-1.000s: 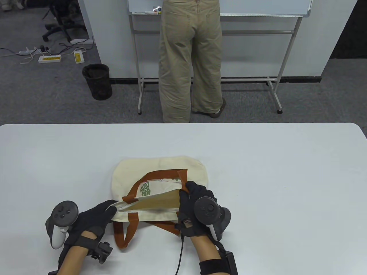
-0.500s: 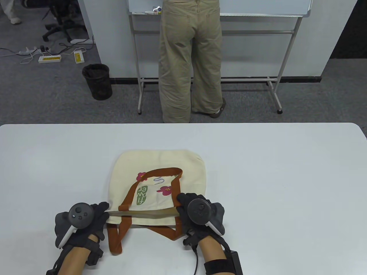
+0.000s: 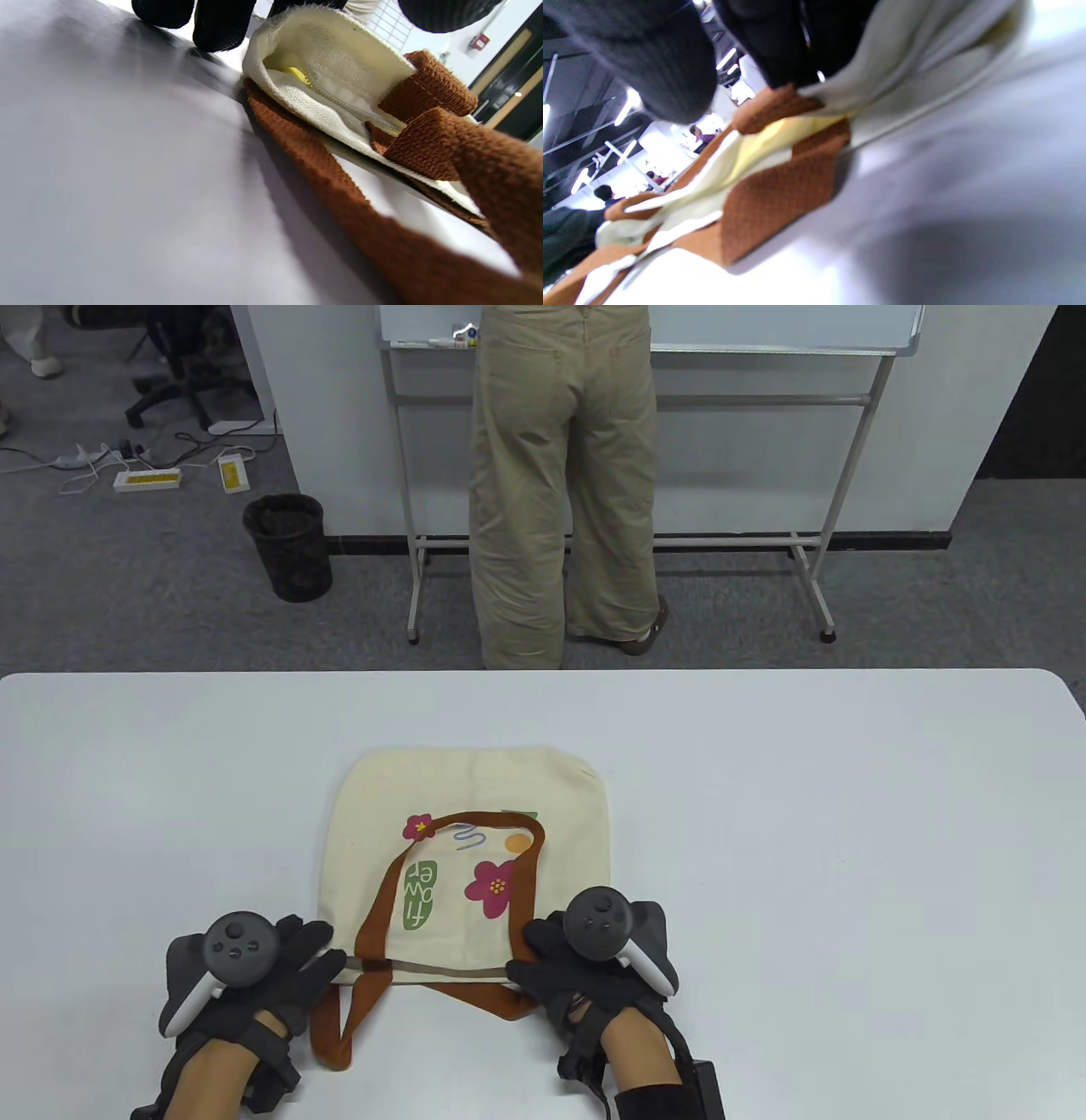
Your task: Unzip the canvas bag
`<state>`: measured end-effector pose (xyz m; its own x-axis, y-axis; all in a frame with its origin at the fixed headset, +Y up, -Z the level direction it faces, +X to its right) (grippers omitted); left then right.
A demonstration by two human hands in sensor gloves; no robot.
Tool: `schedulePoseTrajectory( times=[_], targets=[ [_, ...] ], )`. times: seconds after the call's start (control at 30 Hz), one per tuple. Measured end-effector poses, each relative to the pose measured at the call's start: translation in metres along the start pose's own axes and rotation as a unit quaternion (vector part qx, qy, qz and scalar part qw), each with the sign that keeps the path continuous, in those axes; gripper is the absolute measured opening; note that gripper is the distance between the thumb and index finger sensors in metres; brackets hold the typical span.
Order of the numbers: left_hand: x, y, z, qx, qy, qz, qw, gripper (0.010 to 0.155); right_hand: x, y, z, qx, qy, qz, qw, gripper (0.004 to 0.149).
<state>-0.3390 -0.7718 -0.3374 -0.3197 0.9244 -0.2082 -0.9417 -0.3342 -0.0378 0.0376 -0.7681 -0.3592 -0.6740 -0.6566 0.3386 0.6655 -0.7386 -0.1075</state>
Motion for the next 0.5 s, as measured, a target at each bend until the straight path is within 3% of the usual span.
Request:
schedulePoseTrajectory(
  times=[0.13, 0.37, 0.5],
  targets=[
    [0.004, 0.001, 0.002, 0.009, -0.017, 0.003, 1.0, 0.076, -0.004, 0.003, 0.003, -0.012, 0.022, -0.033, 0.999, 0.073],
    [0.035, -0.006, 0.013, 0.005, -0.136, -0.009, 0.991, 0.073, -0.024, -0.009, 0.013, -0.04, 0.158, -0.019, 0.986, 0.073],
    [0.049, -0.019, 0.021, -0.019, -0.174, -0.024, 0.984, 0.072, -0.033, -0.027, 0.021, -0.064, 0.208, 0.003, 0.976, 0.073]
  ],
)
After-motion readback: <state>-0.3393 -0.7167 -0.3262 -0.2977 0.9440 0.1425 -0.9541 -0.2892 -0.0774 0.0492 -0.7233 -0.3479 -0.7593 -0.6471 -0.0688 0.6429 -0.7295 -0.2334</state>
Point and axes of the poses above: the tracker on the back of each hand, its own y axis roughly to the little-finger side, its own z axis roughly from the fingertips to the wrist, x = y × z, the point moved 1 cm from there along -z, roughly from the wrist to the fingertips, and after that the axes turned 7 degrees about -z, right-handed, at the moved point
